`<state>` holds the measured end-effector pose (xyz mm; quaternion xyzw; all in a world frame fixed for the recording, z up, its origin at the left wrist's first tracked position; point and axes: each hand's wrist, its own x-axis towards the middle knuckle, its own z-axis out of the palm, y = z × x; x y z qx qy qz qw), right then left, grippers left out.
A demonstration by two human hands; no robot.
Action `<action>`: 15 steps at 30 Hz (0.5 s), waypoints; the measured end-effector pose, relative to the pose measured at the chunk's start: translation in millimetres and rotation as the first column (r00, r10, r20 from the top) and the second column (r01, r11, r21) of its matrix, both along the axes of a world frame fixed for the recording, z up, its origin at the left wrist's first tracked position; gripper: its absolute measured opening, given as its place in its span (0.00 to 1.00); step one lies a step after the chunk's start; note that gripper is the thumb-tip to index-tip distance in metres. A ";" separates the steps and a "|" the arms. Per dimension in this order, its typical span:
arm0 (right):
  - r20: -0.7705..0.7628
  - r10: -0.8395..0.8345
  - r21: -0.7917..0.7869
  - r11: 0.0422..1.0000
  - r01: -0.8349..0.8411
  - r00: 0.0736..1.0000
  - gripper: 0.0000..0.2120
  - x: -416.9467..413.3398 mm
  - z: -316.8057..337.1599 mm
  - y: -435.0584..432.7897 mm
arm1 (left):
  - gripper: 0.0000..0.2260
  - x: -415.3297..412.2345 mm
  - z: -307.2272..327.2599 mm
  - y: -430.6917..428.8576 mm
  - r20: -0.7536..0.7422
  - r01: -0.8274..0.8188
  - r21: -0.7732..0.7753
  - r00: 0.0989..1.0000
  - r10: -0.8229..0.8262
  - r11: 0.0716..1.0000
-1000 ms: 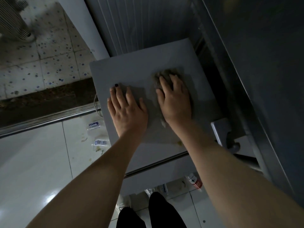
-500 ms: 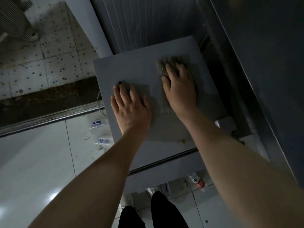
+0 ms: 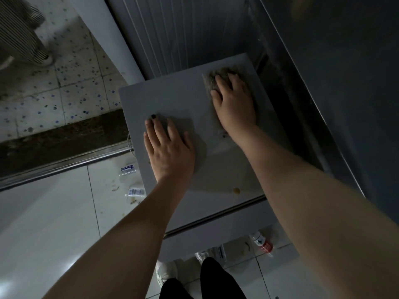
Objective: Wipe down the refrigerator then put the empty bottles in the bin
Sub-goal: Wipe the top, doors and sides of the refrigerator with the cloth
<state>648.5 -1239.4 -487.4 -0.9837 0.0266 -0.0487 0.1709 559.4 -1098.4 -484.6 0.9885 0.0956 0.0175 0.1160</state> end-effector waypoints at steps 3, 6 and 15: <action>-0.029 0.033 0.004 0.999 -0.032 0.999 0.22 3.5 1.4 -3.5 | 0.24 0.0 0.0 -0.1 -0.012 0.001 -0.025 1.000 -0.001 1.000; -0.026 0.005 0.008 1.000 -0.005 1.000 0.21 -16.2 0.7 -5.5 | 0.23 1.0 -0.7 -0.8 -0.003 0.010 -0.033 1.000 -0.010 0.999; 0.091 -0.045 -0.017 0.999 0.046 0.995 0.20 -74.0 -7.3 -19.4 | 0.24 6.4 1.8 -8.5 -0.001 0.068 -0.096 0.998 -0.069 0.993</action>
